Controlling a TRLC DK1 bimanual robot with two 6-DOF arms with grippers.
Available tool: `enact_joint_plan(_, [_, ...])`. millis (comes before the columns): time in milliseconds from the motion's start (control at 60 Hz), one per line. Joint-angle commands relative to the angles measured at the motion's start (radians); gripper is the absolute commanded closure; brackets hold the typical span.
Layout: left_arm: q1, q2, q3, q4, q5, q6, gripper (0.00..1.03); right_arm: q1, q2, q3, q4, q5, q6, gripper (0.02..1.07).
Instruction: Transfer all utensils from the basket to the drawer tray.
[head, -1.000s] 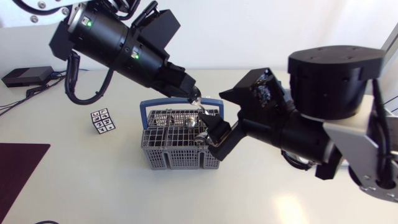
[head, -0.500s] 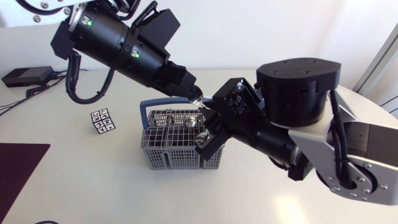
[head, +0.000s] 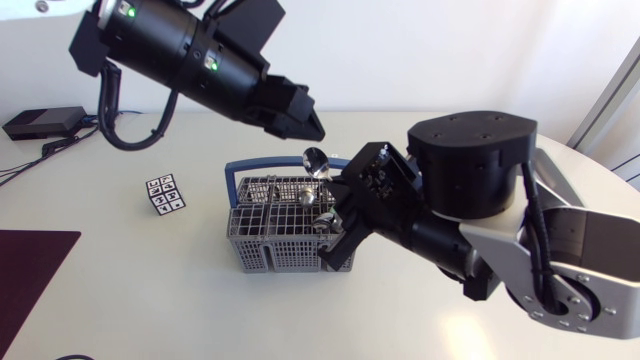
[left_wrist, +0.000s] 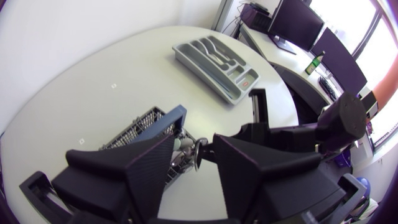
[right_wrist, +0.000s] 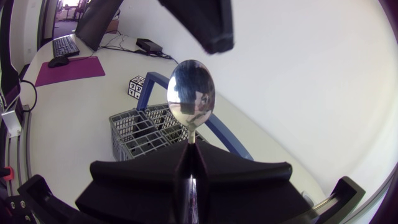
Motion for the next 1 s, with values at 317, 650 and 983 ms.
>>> enact_joint_plan(317, [0.048,-0.095,-0.048,0.192,-0.112,0.052,0.14,-0.231,-0.203,-0.086,-0.180,-0.249,-0.017,1.01])
enact_joint_plan(650, [-0.084,-0.184,-0.321,0.292,-0.293,0.392,0.12,-0.812,-0.200,-0.081,-0.347,-0.728,-0.252,1.01])
enact_joint_plan(983, [-0.138,-0.187,-0.427,0.292,-0.301,0.498,0.12,-1.174,0.023,-0.032,-0.550,-0.901,-0.753,1.01])
